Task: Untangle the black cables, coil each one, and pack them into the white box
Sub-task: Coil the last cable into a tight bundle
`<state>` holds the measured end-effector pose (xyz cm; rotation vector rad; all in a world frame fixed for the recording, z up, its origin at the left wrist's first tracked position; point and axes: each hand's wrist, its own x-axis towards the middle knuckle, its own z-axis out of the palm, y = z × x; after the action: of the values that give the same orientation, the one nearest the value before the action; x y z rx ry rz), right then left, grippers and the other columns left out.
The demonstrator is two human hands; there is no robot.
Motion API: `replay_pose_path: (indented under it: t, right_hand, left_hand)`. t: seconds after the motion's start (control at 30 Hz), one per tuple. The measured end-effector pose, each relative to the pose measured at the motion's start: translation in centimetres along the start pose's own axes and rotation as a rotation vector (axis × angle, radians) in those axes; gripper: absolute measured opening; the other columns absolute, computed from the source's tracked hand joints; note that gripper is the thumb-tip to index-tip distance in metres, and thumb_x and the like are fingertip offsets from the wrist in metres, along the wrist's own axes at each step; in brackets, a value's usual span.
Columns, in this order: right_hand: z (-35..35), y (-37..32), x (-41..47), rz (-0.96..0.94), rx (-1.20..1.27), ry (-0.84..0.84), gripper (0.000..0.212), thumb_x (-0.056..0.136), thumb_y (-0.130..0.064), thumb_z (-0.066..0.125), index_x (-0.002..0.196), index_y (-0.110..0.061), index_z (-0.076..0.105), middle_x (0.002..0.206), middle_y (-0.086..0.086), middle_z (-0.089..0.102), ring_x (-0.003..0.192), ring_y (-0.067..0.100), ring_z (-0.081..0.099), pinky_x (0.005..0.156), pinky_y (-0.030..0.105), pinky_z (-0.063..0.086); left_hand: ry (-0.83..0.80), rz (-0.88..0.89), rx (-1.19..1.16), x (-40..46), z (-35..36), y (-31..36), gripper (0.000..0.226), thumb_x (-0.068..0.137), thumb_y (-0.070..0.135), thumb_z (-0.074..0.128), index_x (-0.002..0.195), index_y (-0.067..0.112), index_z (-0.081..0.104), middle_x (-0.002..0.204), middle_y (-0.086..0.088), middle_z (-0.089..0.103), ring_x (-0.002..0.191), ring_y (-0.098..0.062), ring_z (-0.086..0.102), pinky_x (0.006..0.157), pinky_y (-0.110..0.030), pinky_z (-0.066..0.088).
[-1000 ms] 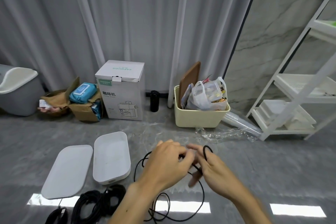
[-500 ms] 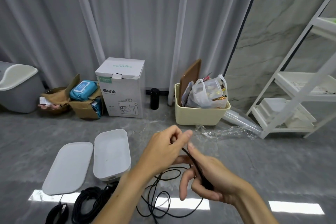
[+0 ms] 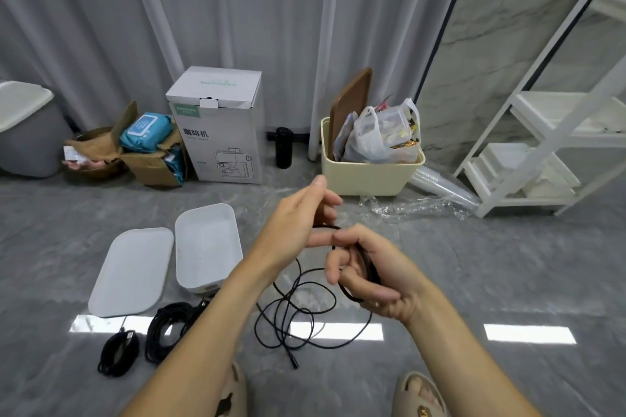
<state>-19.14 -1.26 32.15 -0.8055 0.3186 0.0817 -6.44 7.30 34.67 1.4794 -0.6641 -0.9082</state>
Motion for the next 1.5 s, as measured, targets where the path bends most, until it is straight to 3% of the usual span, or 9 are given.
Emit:
replay_pose_path:
  t: [0.23,0.33,0.4,0.53,0.77,0.93,1.13,1.33,1.5]
  right_hand:
    - [-0.4,0.2,0.4,-0.157,0.371,-0.09,0.069,0.084,-0.003,0.07,0.148,-0.015,0.046,0.109,0.017,0.072,0.034,0.009,0.05,0.026,0.014,0.033]
    - [-0.5,0.4,0.8,-0.18,0.508,-0.176,0.064,0.094,0.003,0.057,0.152,-0.018,0.038,0.125,0.027,0.064,0.074,0.031,0.072,0.069,0.028,0.061]
    - [-0.5,0.6,0.9,-0.223,0.534,-0.208,0.054,0.101,0.005,0.04,0.152,-0.015,0.033,0.133,0.033,0.055,0.117,0.048,0.059,0.103,0.049,0.048]
    - [-0.2,0.5,0.9,-0.352,0.533,-0.128,0.056,0.1,0.007,0.035,0.152,-0.014,0.031,0.151,0.026,0.039,0.141,0.042,0.037,0.12,0.051,0.025]
    - [-0.3,-0.7,0.7,-0.624,0.57,0.091,0.085,0.074,0.009,0.069,0.147,-0.026,0.044,0.146,0.012,0.052,0.133,0.034,0.05,0.11,0.048,0.037]
    - [-0.4,-1.4,0.6,-0.686,0.386,0.427,0.057,0.098,0.0,0.041,0.14,-0.038,0.045,0.144,-0.001,0.055,0.132,0.021,0.053,0.117,0.04,0.033]
    - [-1.2,-1.1,0.6,-0.679,-0.199,0.642,0.064,0.105,-0.004,0.036,0.149,-0.049,0.022,0.154,-0.017,0.037,0.143,0.004,0.032,0.12,0.032,0.021]
    - [-1.8,-0.4,-0.2,-0.328,-0.652,0.673,0.061,0.106,-0.016,0.041,0.149,-0.053,0.021,0.144,-0.022,0.049,0.131,0.01,0.049,0.113,0.038,0.032]
    - [-1.0,0.1,-0.7,0.095,-0.456,0.395,0.037,0.107,-0.027,0.043,0.143,-0.036,0.044,0.131,0.003,0.063,0.104,0.033,0.07,0.088,0.054,0.057]
  left_hand:
    - [-0.11,-0.032,-0.053,0.0,0.2,-1.8,0.061,0.103,0.052,0.023,0.107,0.017,0.072,0.109,0.003,0.075,0.11,-0.004,0.065,0.099,-0.022,0.042]
    - [-0.22,-0.1,-0.081,0.1,0.3,-2.6,0.07,0.102,0.059,0.018,0.114,0.013,0.069,0.117,-0.002,0.072,0.117,-0.008,0.063,0.109,-0.029,0.039]
    - [-0.266,-0.124,-0.09,0.1,0.3,-3.1,0.067,0.103,0.059,0.016,0.115,0.017,0.067,0.124,-0.004,0.069,0.122,-0.008,0.06,0.109,-0.027,0.04]
    - [-0.232,-0.164,-0.02,0.3,0.6,-4.1,0.048,0.107,0.046,0.017,0.126,0.031,0.058,0.136,0.001,0.062,0.122,-0.003,0.058,0.105,-0.026,0.046]
    - [-0.324,-0.273,0.118,0.1,1.3,-4.0,0.057,0.105,0.052,0.016,0.12,0.027,0.065,0.101,-0.003,0.076,0.096,-0.018,0.072,0.105,-0.033,0.046]
    - [-0.367,-0.304,0.24,0.0,1.0,-4.0,0.056,0.107,0.046,0.014,0.116,0.029,0.067,0.09,0.002,0.076,0.075,-0.007,0.063,0.076,-0.017,0.045]
    - [-0.365,-0.283,0.381,-0.2,0.0,-3.5,0.067,0.105,0.049,0.017,0.095,0.024,0.078,0.07,0.007,0.067,0.064,-0.011,0.053,0.073,-0.023,0.043]
    - [-0.168,-0.164,0.593,0.2,-0.7,-3.1,0.07,0.105,0.045,0.02,0.071,0.025,0.079,0.052,0.006,0.055,0.049,-0.001,0.047,0.063,-0.029,0.04]
    - [-0.102,-0.043,0.629,0.0,-0.2,-2.8,0.07,0.105,0.042,0.03,0.053,0.02,0.07,0.059,0.01,0.067,0.068,0.006,0.061,0.074,-0.024,0.041]
